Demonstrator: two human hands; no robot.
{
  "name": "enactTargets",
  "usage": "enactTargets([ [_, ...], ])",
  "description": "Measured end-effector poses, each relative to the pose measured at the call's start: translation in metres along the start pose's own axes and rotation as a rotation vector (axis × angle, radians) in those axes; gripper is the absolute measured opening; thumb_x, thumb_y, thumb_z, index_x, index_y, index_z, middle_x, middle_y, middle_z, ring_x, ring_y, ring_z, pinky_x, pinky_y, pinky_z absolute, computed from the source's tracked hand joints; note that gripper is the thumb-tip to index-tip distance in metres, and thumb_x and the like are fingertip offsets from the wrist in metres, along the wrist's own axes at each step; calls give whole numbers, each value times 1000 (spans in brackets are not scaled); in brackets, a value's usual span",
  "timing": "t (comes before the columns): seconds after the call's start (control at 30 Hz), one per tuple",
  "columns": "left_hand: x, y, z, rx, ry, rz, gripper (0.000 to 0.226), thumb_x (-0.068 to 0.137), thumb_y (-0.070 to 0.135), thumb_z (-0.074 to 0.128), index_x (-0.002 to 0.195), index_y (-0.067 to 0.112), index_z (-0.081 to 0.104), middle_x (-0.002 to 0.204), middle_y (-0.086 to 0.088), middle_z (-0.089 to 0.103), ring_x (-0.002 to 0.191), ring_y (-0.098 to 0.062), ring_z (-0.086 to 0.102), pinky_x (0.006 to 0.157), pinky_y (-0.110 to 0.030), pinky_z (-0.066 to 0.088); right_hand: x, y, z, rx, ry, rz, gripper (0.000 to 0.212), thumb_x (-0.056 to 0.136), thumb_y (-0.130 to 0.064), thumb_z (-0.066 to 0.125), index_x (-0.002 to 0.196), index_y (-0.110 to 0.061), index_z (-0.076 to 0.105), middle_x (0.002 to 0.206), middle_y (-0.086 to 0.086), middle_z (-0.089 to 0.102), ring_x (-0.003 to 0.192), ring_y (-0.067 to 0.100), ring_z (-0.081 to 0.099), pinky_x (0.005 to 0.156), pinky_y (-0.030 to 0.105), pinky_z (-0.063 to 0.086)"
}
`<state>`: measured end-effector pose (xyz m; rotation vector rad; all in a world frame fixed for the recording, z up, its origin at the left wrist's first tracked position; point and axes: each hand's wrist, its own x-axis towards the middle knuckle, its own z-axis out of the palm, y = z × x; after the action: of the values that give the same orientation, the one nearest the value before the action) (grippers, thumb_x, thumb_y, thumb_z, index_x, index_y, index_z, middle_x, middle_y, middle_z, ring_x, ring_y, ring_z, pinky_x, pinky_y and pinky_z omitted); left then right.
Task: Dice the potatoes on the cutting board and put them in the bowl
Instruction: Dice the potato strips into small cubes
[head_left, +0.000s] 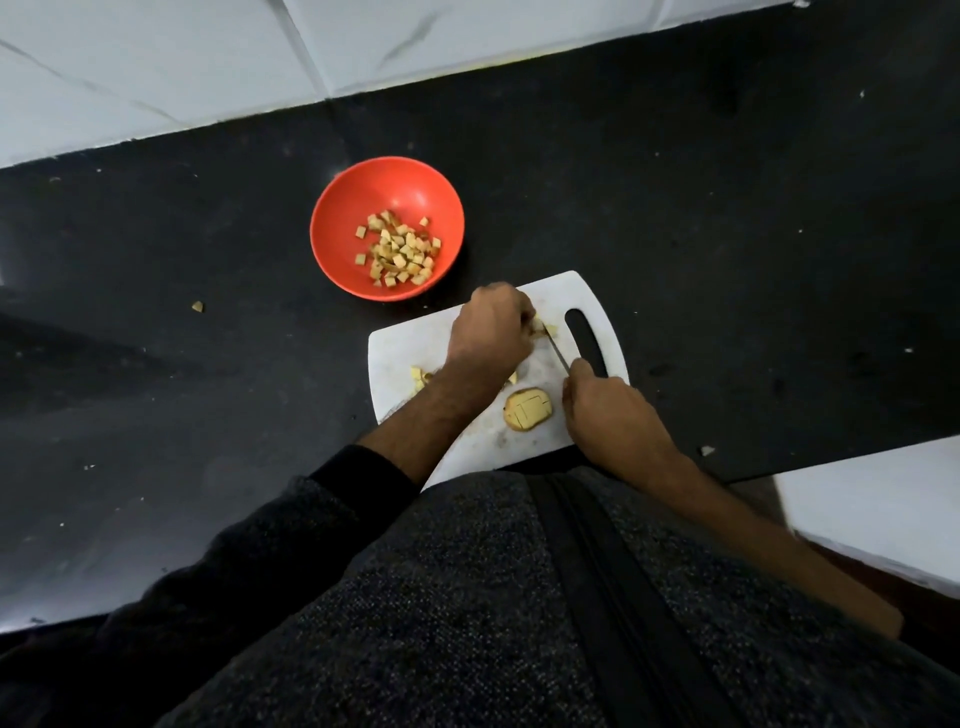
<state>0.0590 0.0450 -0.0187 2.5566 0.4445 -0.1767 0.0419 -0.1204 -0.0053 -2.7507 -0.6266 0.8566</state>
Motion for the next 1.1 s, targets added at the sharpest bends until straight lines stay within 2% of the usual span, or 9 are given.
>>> enactTargets([
  [0.13, -2, 0, 2, 18, 5, 12, 10, 90, 7, 67, 98, 10, 73, 98, -5, 67, 83, -16, 61, 68, -29, 52, -10, 3, -4, 1, 44, -24, 20, 106, -29, 31, 94, -13, 35, 79, 11, 54, 82, 40, 63, 61, 37, 35],
  [0.23, -4, 1, 2, 34, 8, 9, 5, 91, 9, 67, 94, 10, 70, 97, -5, 64, 82, -15, 57, 65, -27, 43, -6, -3, -8, 21, 110, -33, 21, 106, -32, 32, 95, -14, 37, 76, 9, 51, 77, 40, 62, 61, 37, 36],
  [0.37, -4, 2, 1, 71, -2, 34, 4, 90, 7, 66, 92, 9, 68, 98, -7, 62, 83, -16, 55, 65, -28, 39, 5, -11, -10, 14, 117, -30, 22, 106, -32, 30, 98, -13, 39, 83, 10, 55, 83, 38, 62, 63, 38, 38],
  [0.47, -3, 2, 2, 88, -37, 31, 8, 89, 5, 67, 96, 8, 68, 100, -9, 62, 84, -18, 57, 67, -31, 47, 13, -15, -7, 19, 96, -15, 21, 105, -29, 30, 101, -12, 40, 95, 18, 62, 88, 41, 61, 65, 38, 37],
  [0.53, -3, 1, 3, 79, -43, 31, 13, 87, 5, 71, 99, 8, 70, 101, -10, 63, 86, -20, 59, 71, -33, 52, 16, -15, -7, 22, 88, -9, 20, 105, -28, 30, 103, -11, 42, 95, 18, 63, 88, 40, 62, 65, 38, 36],
  [0.73, -2, -2, 4, 30, -21, -8, 8, 82, 7, 74, 89, 10, 71, 88, -4, 64, 77, -18, 61, 62, -28, 44, 30, -17, -5, 51, 49, -36, 19, 104, -21, 33, 107, -8, 47, 93, 17, 64, 85, 37, 63, 65, 39, 44],
  [0.83, -4, -1, 2, -15, -18, -26, 6, 81, 7, 73, 82, 10, 69, 81, -3, 62, 71, -15, 56, 60, -26, 39, 27, -13, -1, 47, 49, -26, 16, 103, -23, 34, 103, -10, 45, 90, 17, 64, 82, 38, 63, 63, 38, 40],
  [1.0, -4, -3, 3, -26, 16, -32, 12, 87, 1, 63, 92, 8, 71, 92, -5, 67, 82, -19, 61, 67, -33, 51, 7, -3, 14, 9, 34, -16, 7, 101, -18, 37, 95, -15, 33, 82, 14, 59, 80, 39, 64, 60, 38, 38],
  [1.1, -7, -2, 2, 1, 26, -36, 10, 88, 4, 64, 92, 10, 71, 94, -5, 68, 83, -22, 63, 70, -37, 55, 0, -2, 10, -33, 36, -22, 11, 102, -20, 36, 103, -10, 40, 90, 16, 62, 85, 40, 64, 63, 37, 37],
])
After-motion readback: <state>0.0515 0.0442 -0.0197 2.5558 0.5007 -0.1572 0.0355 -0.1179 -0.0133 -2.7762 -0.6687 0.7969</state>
